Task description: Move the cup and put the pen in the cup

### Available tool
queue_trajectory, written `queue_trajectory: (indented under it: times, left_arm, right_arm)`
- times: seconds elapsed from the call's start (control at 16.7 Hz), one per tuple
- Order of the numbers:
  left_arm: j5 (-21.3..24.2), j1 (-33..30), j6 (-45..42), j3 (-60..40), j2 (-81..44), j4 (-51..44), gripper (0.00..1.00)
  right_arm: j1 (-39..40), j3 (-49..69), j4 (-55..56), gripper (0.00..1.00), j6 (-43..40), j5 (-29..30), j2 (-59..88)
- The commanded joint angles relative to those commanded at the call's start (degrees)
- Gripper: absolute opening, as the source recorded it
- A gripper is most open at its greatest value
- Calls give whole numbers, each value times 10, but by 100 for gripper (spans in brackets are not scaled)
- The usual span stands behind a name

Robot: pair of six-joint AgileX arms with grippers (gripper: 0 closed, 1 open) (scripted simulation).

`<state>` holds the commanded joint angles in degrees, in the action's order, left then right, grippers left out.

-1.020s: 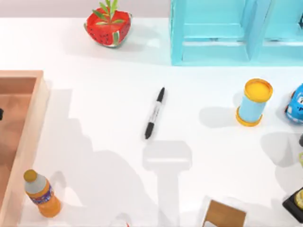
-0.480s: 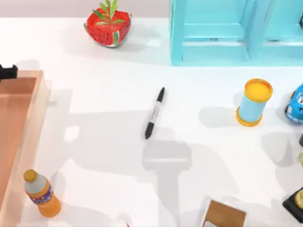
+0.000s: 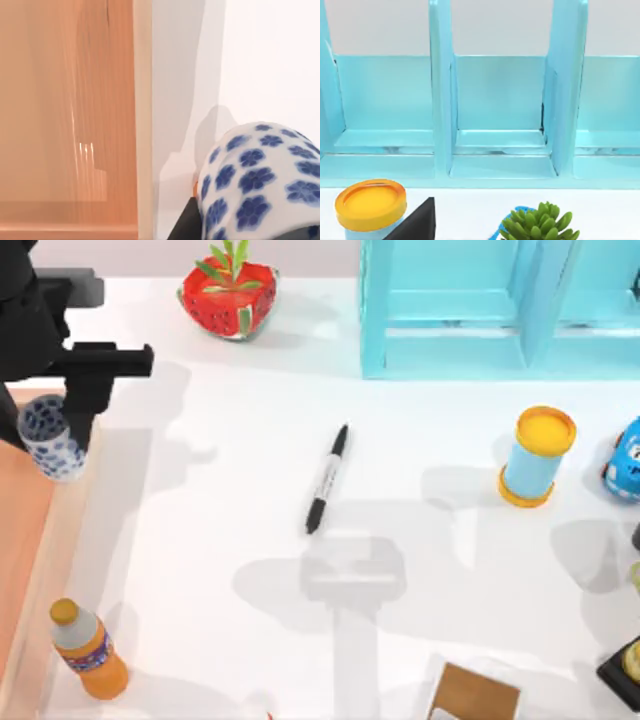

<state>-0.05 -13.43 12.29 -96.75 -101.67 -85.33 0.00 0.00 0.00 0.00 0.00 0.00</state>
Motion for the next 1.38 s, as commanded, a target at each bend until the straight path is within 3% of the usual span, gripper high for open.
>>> queue_trajectory:
  times: [0.42,0.96,1.38]
  left_arm:
    - [0,-6,6,1,-11,8,0]
    - [-1,-100,96,4,-145,147,0]
    - [-1,-99,96,24,-151,172,0]
  right_arm:
    - [0,0,0,100,0,0,0]
    - [0,0,0,100,0,0,0]
    - [0,0,0,100,0,0,0]
